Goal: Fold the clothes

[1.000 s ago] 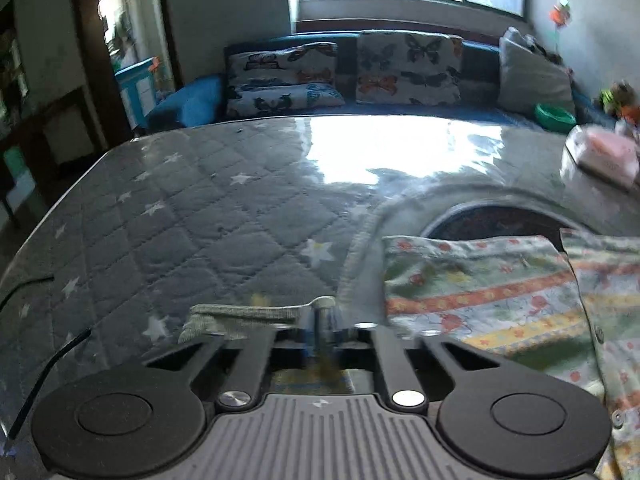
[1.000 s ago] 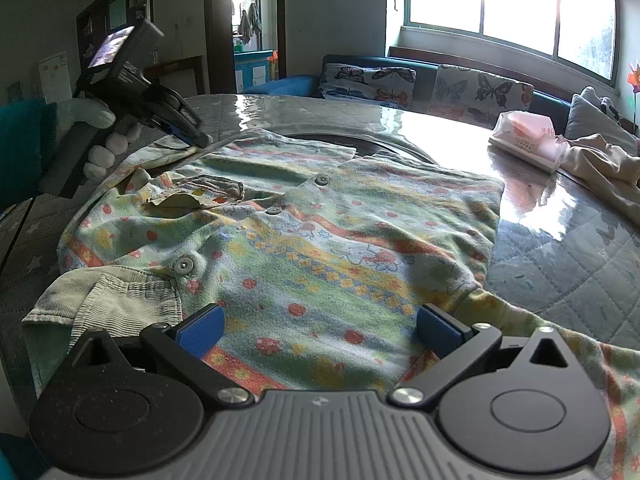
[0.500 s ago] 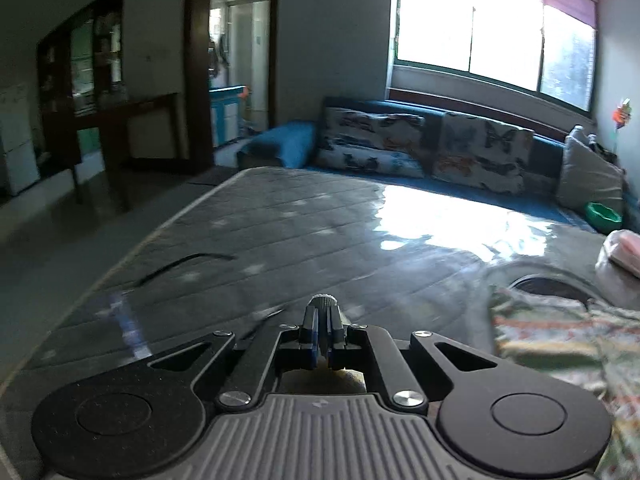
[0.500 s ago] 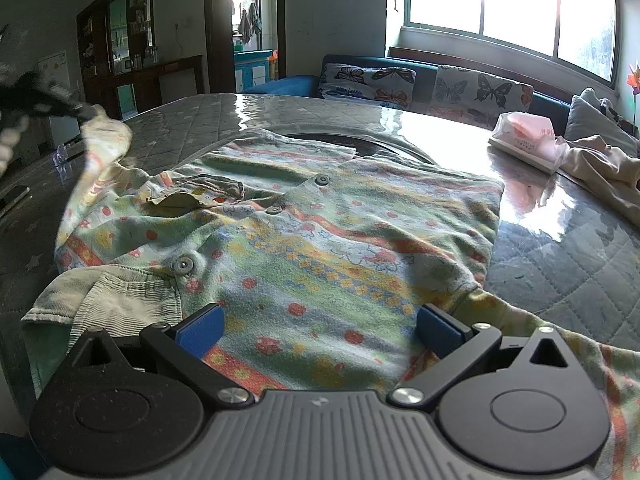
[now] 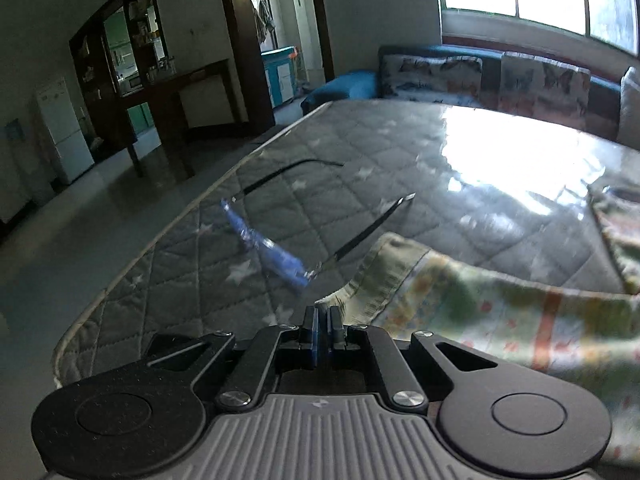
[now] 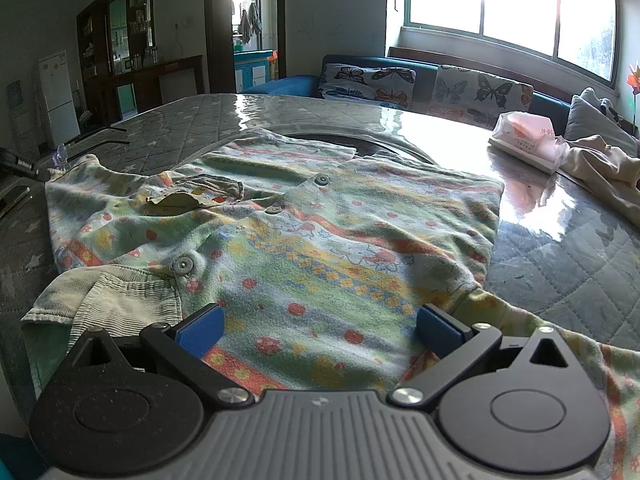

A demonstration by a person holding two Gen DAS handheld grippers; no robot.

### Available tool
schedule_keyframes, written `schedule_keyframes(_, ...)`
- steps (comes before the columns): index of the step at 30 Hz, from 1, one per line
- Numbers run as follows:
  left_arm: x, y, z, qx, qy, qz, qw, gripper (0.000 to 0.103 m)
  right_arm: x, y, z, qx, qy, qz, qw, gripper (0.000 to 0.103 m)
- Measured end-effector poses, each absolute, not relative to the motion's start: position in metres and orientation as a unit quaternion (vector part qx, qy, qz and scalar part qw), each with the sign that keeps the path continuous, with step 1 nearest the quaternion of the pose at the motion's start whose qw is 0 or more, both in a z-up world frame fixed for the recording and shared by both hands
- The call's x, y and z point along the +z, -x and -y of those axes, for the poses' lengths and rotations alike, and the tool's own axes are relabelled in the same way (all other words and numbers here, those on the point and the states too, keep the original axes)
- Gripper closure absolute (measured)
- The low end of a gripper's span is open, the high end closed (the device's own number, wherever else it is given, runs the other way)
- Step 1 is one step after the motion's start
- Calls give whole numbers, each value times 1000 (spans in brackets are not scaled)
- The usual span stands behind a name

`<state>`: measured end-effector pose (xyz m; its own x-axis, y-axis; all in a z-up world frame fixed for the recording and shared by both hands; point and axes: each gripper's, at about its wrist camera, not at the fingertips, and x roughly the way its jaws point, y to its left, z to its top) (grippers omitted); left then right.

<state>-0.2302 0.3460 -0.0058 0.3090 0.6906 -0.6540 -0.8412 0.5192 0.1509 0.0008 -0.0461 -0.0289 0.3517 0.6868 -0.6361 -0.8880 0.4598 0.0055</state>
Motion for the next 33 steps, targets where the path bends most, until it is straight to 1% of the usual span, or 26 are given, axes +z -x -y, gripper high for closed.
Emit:
schedule_keyframes(4,-5,232,-343,500,105,-344,788,95,-29,-1,46,490,173,-290,804,0)
schedule_keyframes(8,12,232,-328,483,119,-319,807,95,-29,-1,47,490,173,-290,804,0)
schedule_keyframes(12,23,210,-299,389,143,-308,856,95,-29,-1,47,490,173,-289,804,0)
schedule_keyframes(16,14,173,-273,290,164,-321,887,95,-29,-1,47,490,173,-289,804,0)
schedule_keyframes(21,0,136,-248,227,159,-337,900,94,-29,-1,47,490,173,-289,804,0)
schedule_keyframes(26,-12,122,-252,229,157,-337,900,94,-29,-1,47,490,173,-289,804,0)
schedule_keyframes(33,-14,133,-278,285,153,-323,890,94,-29,-1,47,490,173,-289,804,0)
